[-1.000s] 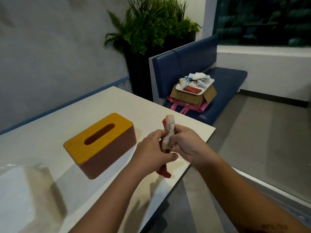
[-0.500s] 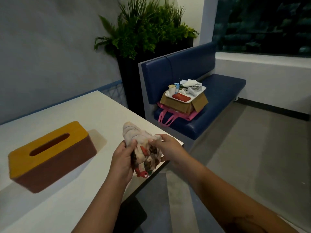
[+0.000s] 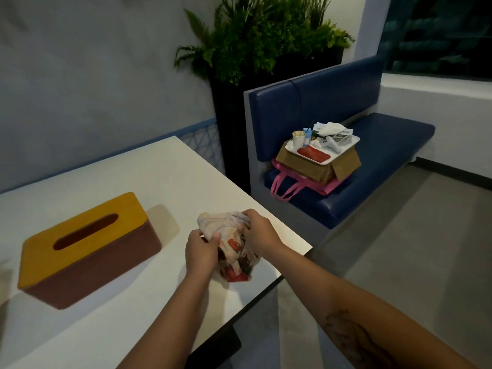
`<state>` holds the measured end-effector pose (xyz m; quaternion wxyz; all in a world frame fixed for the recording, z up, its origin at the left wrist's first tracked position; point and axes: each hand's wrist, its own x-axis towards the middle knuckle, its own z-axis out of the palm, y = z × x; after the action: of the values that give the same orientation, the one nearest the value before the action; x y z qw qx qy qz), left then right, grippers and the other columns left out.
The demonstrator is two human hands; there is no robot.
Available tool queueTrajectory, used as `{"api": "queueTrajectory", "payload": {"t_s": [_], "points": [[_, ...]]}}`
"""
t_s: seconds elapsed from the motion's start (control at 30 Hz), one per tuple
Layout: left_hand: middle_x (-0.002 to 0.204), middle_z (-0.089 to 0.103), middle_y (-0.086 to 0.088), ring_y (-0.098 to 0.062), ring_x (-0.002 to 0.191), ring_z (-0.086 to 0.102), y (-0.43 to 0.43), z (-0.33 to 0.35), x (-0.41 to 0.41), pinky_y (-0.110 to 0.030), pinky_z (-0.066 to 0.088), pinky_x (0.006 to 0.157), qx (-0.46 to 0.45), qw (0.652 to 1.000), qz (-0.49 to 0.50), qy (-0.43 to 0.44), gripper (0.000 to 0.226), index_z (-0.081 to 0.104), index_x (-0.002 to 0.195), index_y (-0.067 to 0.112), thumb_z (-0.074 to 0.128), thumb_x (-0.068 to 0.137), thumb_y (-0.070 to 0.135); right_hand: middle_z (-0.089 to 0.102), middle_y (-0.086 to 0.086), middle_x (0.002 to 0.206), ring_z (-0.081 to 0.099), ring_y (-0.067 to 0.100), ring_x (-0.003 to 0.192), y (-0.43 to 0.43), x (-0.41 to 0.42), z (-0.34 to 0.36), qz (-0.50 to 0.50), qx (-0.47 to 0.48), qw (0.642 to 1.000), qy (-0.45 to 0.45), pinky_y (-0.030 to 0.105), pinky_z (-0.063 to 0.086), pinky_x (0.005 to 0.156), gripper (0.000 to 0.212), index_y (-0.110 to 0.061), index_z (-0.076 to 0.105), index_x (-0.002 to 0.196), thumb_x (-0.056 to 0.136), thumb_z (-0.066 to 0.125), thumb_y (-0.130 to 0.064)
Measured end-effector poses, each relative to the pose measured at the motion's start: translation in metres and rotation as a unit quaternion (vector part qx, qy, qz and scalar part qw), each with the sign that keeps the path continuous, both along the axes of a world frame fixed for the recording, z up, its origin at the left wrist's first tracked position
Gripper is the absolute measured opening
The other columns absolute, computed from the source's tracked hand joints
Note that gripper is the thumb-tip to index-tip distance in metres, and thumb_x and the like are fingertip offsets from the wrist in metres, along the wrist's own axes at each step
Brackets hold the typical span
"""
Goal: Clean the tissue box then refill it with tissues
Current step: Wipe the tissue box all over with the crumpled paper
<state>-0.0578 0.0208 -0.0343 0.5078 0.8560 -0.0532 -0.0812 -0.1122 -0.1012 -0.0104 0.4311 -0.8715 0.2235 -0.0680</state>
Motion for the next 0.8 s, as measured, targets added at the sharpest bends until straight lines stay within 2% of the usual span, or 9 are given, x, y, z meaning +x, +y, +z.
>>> {"api": "queueTrajectory", "payload": {"t_s": [0.07,0.13,0.23,0.3,0.4,0.43,0.53,0.67,0.8], "points": [[0.117,0.063,-0.013,-0.031,0.103,0.060,-0.004,-0.006,0.003,-0.036,0.048,0.084,0.013,1.000,0.024,-0.003,0.039,0.049,0.124,0.008,0.057,0.088,0.020,0.061,0.012,0.119,0.058,0.029,0.103,-0.002,0.006,-0.008,0.025,-0.056,0.998,0.028,0.038,0.050,0.083,0.036,-0.015,0.046,0.126,0.091,0.043,-0.007],[0.134,0.051,-0.013,-0.032,0.120,0.049,-0.008,-0.009,0.006,-0.042,0.041,0.099,0.071,0.996,0.052,-0.032,0.049,0.036,0.137,0.011,0.051,0.090,0.015,0.059,0.010,0.121,0.056,0.029,0.107,-0.002,0.012,-0.013,0.042,-0.109,0.992,0.051,0.036,0.047,0.083,0.040,-0.017,0.044,0.130,0.091,0.046,-0.009],[0.143,0.039,-0.008,-0.027,0.127,0.036,-0.010,-0.007,0.012,-0.038,0.034,0.100,0.243,0.956,0.058,-0.155,0.048,0.035,0.138,0.017,0.042,0.091,0.009,0.046,0.008,0.130,0.043,0.027,0.117,0.003,0.024,-0.018,0.035,-0.244,0.967,0.067,0.037,0.039,0.092,0.043,-0.017,0.036,0.137,0.095,0.044,-0.022],[0.141,0.040,-0.001,-0.023,0.124,0.037,-0.016,-0.002,0.024,-0.036,0.032,0.097,0.295,0.933,0.033,-0.204,0.044,0.043,0.132,0.023,0.042,0.091,0.009,0.045,0.007,0.129,0.042,0.028,0.118,0.008,0.035,-0.020,0.034,-0.315,0.948,0.038,0.040,0.036,0.093,0.045,-0.017,0.037,0.136,0.094,0.047,-0.029],[0.123,0.055,0.005,-0.018,0.112,0.049,-0.026,0.001,0.044,-0.033,0.033,0.091,0.366,0.904,-0.032,-0.217,0.028,0.057,0.118,0.027,0.044,0.094,0.021,0.062,0.005,0.098,0.059,0.026,0.093,0.017,0.050,-0.020,0.074,-0.378,0.923,-0.026,0.039,0.046,0.075,0.031,-0.017,0.064,0.103,0.075,0.071,-0.026],[0.117,0.058,0.005,-0.018,0.108,0.051,-0.028,-0.001,0.047,-0.033,0.034,0.089,0.386,0.896,-0.049,-0.215,0.024,0.058,0.113,0.027,0.043,0.095,0.022,0.063,0.003,0.087,0.060,0.023,0.083,0.019,0.052,-0.022,0.095,-0.396,0.913,-0.022,0.036,0.048,0.069,0.027,-0.018,0.067,0.091,0.068,0.076,-0.026],[0.115,0.056,0.004,-0.020,0.107,0.049,-0.026,-0.008,0.054,-0.033,0.036,0.086,0.404,0.891,-0.069,-0.197,0.023,0.056,0.109,0.025,0.038,0.095,0.021,0.060,-0.006,0.068,0.058,0.015,0.063,0.018,0.056,-0.033,0.114,-0.413,0.903,-0.016,0.027,0.046,0.053,0.026,-0.025,0.065,0.071,0.051,0.081,-0.029],[0.121,0.052,0.003,-0.020,0.112,0.045,-0.022,-0.009,0.055,-0.034,0.036,0.089,0.388,0.900,-0.079,-0.180,0.026,0.053,0.115,0.025,0.035,0.096,0.022,0.057,-0.009,0.064,0.057,0.014,0.059,0.012,0.059,-0.042,0.142,-0.430,0.890,-0.047,0.025,0.043,0.049,0.012,-0.029,0.063,0.066,0.057,0.071,-0.028],[0.125,0.050,0.002,-0.021,0.115,0.044,-0.015,-0.006,0.058,-0.033,0.035,0.091,0.379,0.904,-0.115,-0.162,0.028,0.053,0.119,0.024,0.035,0.097,0.023,0.058,-0.006,0.060,0.058,0.015,0.055,0.008,0.069,-0.033,0.164,-0.425,0.890,-0.016,0.025,0.044,0.045,0.034,-0.024,0.065,0.063,0.037,0.086,-0.028]]}}
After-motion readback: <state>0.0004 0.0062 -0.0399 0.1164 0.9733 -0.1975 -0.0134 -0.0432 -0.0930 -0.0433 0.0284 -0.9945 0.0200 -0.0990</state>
